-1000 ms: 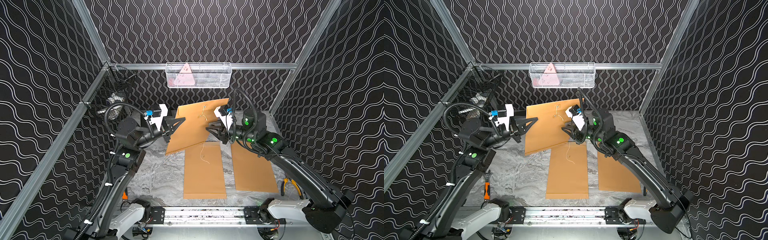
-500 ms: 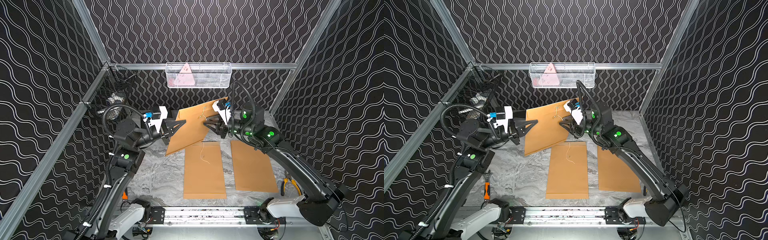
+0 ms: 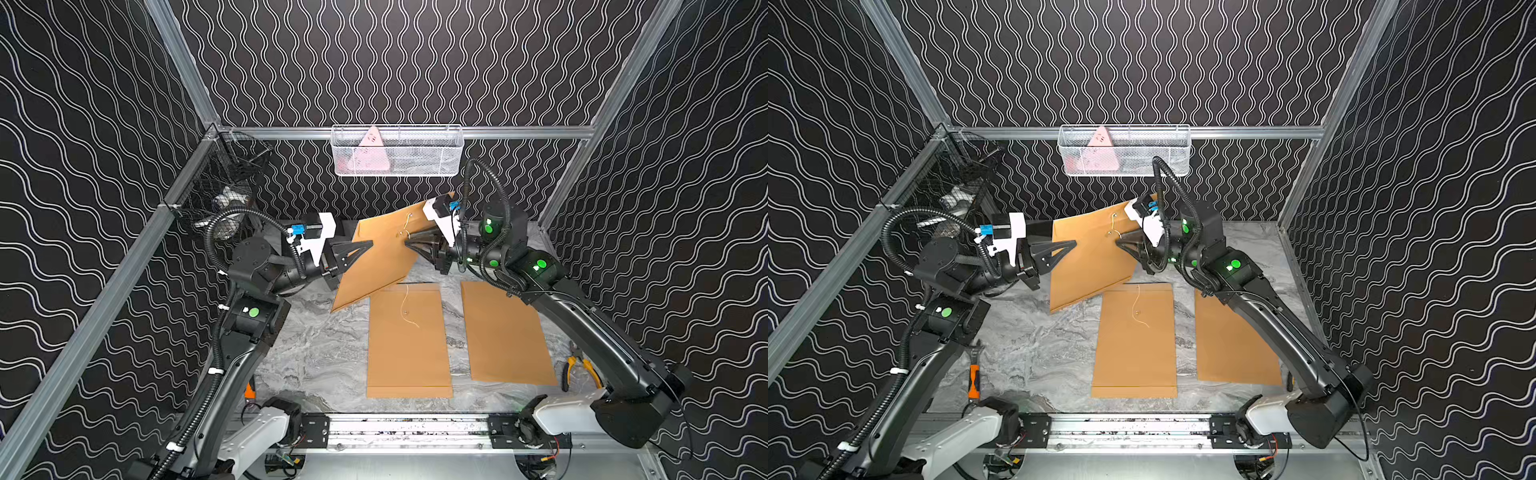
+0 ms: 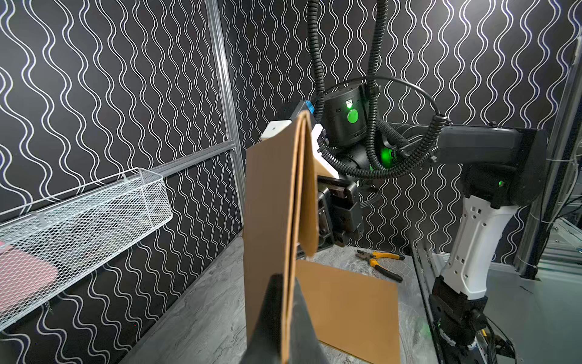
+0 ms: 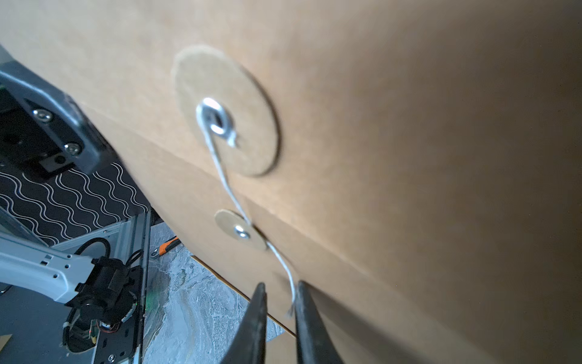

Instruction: Open the file bag

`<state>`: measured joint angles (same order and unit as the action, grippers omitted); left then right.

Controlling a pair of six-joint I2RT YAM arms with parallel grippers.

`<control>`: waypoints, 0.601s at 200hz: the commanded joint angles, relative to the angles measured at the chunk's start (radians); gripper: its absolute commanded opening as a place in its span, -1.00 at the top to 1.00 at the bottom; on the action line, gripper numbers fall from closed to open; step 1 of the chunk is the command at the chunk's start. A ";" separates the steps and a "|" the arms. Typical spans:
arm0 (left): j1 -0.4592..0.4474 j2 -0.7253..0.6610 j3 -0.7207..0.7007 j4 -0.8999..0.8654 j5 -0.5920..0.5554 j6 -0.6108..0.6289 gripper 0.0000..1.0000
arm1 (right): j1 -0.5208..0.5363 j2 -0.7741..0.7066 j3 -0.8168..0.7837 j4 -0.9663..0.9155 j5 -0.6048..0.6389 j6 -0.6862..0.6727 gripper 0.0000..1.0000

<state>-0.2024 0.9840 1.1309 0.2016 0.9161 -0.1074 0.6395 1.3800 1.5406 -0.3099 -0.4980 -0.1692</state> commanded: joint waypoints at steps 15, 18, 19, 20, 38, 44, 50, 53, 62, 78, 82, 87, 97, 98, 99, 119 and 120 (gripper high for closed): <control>0.001 0.002 -0.003 0.050 0.004 -0.009 1.00 | -0.001 -0.017 -0.018 0.066 0.029 0.017 0.98; 0.000 0.002 -0.003 0.049 0.002 -0.010 1.00 | -0.001 -0.019 -0.021 0.067 0.031 0.021 1.00; 0.000 0.002 -0.003 0.049 0.000 -0.010 1.00 | -0.001 -0.020 -0.022 0.067 0.031 0.021 1.00; 0.000 0.002 -0.003 0.049 -0.001 -0.010 1.00 | 0.000 -0.020 -0.022 0.068 0.031 0.021 1.00; 0.001 0.004 -0.003 0.040 -0.021 -0.014 1.00 | 0.000 -0.031 -0.031 0.074 0.048 0.038 1.00; 0.000 0.006 -0.005 0.039 -0.029 -0.019 1.00 | 0.000 -0.034 -0.033 0.070 0.051 0.042 1.00; 0.001 0.007 -0.009 0.041 -0.035 -0.028 1.00 | 0.000 -0.037 -0.033 0.069 0.056 0.047 1.00; 0.001 0.007 -0.010 0.043 -0.038 -0.031 1.00 | 0.000 -0.038 -0.035 0.069 0.060 0.050 1.00; 0.000 0.007 -0.021 0.054 -0.047 -0.043 1.00 | -0.001 -0.044 -0.038 0.071 0.069 0.059 1.00; 0.001 0.002 -0.039 0.077 -0.060 -0.066 1.00 | -0.001 -0.055 -0.044 0.069 0.075 0.068 1.00; 0.001 0.002 -0.041 0.081 -0.062 -0.071 1.00 | 0.000 -0.056 -0.045 0.069 0.074 0.069 1.00; 0.001 0.002 -0.046 0.083 -0.065 -0.076 1.00 | -0.001 -0.059 -0.045 0.069 0.072 0.071 1.00; 0.000 0.002 -0.051 0.084 -0.070 -0.082 1.00 | 0.000 -0.062 -0.044 0.066 0.062 0.074 1.00; 0.000 0.002 -0.052 0.083 -0.069 -0.083 1.00 | -0.001 -0.062 -0.044 0.066 0.061 0.074 1.00; 0.000 0.002 -0.053 0.083 -0.070 -0.084 1.00 | -0.001 -0.063 -0.044 0.066 0.059 0.075 1.00; 0.000 0.003 -0.058 0.083 -0.073 -0.093 1.00 | -0.001 -0.064 -0.036 0.070 0.028 0.083 1.00; 0.000 0.002 -0.058 0.084 -0.073 -0.093 1.00 | 0.000 -0.064 -0.036 0.071 0.027 0.085 1.00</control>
<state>-0.2024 0.9890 1.0782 0.2348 0.8593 -0.1696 0.6395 1.3220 1.4963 -0.2699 -0.4389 -0.0940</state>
